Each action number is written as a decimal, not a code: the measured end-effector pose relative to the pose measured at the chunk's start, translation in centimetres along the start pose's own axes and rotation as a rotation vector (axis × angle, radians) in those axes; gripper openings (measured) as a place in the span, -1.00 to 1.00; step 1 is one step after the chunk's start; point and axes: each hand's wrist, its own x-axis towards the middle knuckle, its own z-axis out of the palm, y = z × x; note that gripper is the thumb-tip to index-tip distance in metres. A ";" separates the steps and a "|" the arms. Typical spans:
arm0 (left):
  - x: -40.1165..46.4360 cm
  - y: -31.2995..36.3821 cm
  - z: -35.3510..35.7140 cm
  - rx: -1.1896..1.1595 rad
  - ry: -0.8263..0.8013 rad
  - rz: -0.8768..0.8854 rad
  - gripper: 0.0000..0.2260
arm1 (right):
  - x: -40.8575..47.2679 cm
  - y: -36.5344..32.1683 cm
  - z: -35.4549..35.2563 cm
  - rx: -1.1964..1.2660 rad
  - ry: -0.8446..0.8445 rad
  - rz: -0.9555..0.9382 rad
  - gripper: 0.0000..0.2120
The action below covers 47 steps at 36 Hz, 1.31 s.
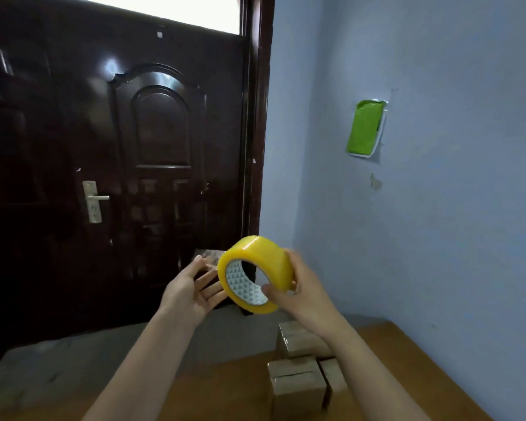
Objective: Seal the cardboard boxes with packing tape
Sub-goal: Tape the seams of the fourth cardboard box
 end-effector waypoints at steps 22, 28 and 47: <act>-3.2 -0.7 -8.5 0.368 0.210 0.404 -0.83 | -1.3 2.0 0.6 -1.079 -0.456 -0.203 -0.19; -4.1 -2.2 -9.9 0.345 0.249 0.420 -0.86 | -2.4 5.4 1.5 -0.906 -0.110 -0.270 -0.36; -3.6 -10.1 -13.3 0.234 0.336 0.247 -0.85 | -8.8 14.1 4.3 -0.927 0.363 -0.212 -0.37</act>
